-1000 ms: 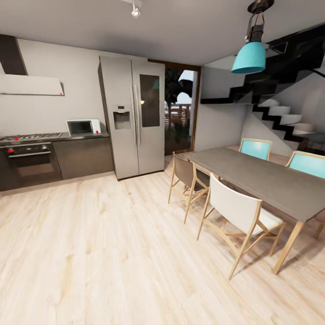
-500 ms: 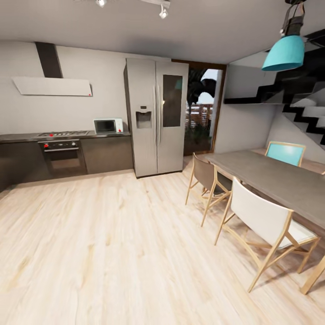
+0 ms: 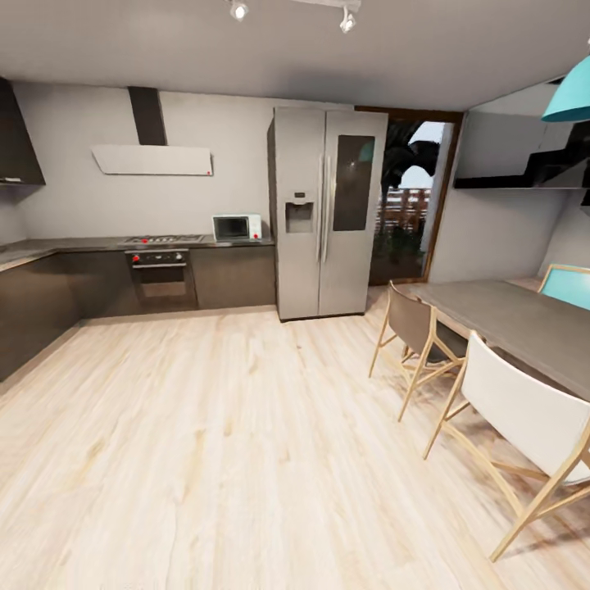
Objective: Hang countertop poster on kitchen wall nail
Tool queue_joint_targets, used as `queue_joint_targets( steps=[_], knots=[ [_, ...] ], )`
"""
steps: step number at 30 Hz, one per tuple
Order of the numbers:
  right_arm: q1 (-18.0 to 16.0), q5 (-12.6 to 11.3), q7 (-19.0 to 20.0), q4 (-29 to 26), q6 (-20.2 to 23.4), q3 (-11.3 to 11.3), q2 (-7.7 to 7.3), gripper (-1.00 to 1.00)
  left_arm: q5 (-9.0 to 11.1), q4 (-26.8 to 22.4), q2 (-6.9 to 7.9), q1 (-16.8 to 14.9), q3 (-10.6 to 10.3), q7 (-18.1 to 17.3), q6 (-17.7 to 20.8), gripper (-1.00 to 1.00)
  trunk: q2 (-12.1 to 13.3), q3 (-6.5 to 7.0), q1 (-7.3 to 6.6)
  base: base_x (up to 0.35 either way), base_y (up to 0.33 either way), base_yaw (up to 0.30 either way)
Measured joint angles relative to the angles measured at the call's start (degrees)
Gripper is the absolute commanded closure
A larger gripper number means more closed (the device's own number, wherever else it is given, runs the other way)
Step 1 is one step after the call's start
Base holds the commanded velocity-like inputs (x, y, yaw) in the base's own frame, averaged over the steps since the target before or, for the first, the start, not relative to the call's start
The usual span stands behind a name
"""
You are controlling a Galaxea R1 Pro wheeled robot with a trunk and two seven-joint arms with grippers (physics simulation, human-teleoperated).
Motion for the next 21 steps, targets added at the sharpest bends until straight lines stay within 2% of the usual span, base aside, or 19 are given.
queue_joint_targets(
  steps=[12, 21],
  knots=[
    [0.00, 0.00, 0.00, 0.00, 0.03, 0.00, 0.01, -1.00, 0.00, 0.00, 0.00, -0.02, 0.00, 0.00, 0.00, -1.00, 0.00, 0.00, 0.00, 0.010, 0.000, 0.290],
    [0.00, 0.00, 0.10, 0.00, 0.02, 0.00, 0.04, -1.00, 0.07, 0.00, 0.00, -0.01, 0.68, 0.00, 0.00, -1.00, -0.01, 0.00, -0.03, 0.261, 0.001, 0.156]
  ],
)
